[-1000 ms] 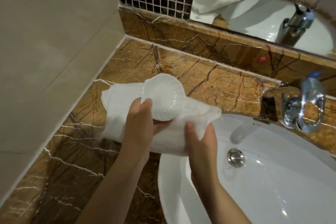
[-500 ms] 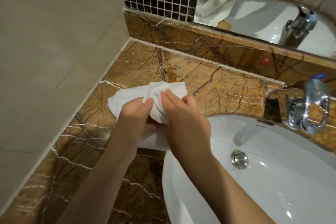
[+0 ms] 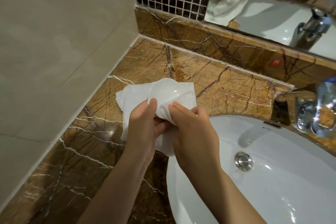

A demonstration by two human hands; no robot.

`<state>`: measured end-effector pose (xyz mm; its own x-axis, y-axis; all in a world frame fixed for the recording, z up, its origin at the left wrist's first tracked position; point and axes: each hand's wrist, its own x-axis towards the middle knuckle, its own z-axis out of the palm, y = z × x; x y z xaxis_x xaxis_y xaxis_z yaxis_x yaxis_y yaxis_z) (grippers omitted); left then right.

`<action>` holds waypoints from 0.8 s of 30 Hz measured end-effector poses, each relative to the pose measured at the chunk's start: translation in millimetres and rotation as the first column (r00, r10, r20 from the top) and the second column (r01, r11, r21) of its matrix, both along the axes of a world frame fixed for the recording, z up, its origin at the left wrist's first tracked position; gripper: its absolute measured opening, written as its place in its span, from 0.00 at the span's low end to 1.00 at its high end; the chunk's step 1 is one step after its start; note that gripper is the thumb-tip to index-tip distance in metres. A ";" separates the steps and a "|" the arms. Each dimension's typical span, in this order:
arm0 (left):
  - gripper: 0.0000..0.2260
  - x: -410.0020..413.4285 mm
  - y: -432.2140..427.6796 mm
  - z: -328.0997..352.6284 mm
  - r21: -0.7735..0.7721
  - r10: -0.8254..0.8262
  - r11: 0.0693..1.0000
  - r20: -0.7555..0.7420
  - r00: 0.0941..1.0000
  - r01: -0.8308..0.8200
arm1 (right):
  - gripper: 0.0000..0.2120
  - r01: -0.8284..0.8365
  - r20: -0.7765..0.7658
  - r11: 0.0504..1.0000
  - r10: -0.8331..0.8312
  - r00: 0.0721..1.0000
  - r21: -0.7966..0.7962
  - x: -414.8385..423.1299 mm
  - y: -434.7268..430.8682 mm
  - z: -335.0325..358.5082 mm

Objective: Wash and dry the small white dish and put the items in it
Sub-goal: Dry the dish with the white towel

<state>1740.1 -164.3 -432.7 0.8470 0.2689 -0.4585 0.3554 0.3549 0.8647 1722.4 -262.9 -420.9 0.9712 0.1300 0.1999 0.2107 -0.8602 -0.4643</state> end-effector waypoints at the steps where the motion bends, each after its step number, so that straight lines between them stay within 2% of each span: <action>1: 0.10 -0.7 0.8 -0.7 -0.005 -0.003 1.000 -0.003 1.000 0.003 | 0.08 -0.012 -0.042 0.996 0.015 0.999 0.084 -2.4 -0.7 -1.8; 2: 0.11 -1.4 1.9 -1.9 -0.012 -0.003 1.000 -0.004 1.000 0.003 | 0.08 -0.010 -0.091 0.983 0.027 0.995 0.184 -3.9 -1.4 -3.5; 5: 0.11 -2.9 8.1 -3.7 -0.065 0.036 0.997 -0.017 0.999 -0.037 | 0.17 -0.034 -0.222 0.915 0.134 0.966 0.401 -2.8 -2.2 -4.1; 7: 0.10 -1.8 16.1 -2.9 -0.076 0.062 0.995 -0.002 0.998 -0.062 | 0.21 -0.079 -0.222 0.851 0.224 0.949 0.519 1.4 -6.8 -2.8; 10: 0.10 2.2 37.0 3.3 -0.105 0.128 0.987 0.026 0.991 -0.124 | 0.21 0.064 -0.183 0.734 0.083 0.980 0.676 7.8 -24.3 -3.8; 11: 0.10 4.1 45.6 4.9 -0.110 0.136 0.985 0.041 0.990 -0.131 | 0.20 0.112 -0.165 0.731 0.001 0.986 0.673 9.2 -29.6 -5.2; 13: 0.11 6.9 60.4 8.8 -0.018 0.093 0.996 0.035 0.995 -0.092 | 0.21 0.145 -0.107 0.796 -0.101 0.989 0.587 12.0 -31.9 -6.9; 14: 0.12 8.0 64.6 10.4 0.025 0.048 0.999 0.015 0.999 -0.049 | 0.23 0.106 -0.058 0.852 -0.089 0.994 0.513 13.4 -29.7 -6.5; 16: 0.10 9.6 68.4 11.9 0.076 -0.060 0.995 -0.012 0.998 0.060 | 0.25 -0.054 0.055 0.922 0.036 0.998 0.383 16.5 -22.1 -5.5; 19: 0.10 11.8 64.3 16.6 0.012 -0.157 0.988 0.015 0.987 0.157 | 0.26 -0.222 0.165 0.930 0.180 0.970 0.292 22.7 -18.3 -9.7; 24: 0.12 19.1 65.3 14.7 -0.056 -0.251 0.967 -0.013 0.968 0.250 | 0.19 -0.290 0.179 0.897 0.241 0.954 0.334 30.7 -27.3 -19.1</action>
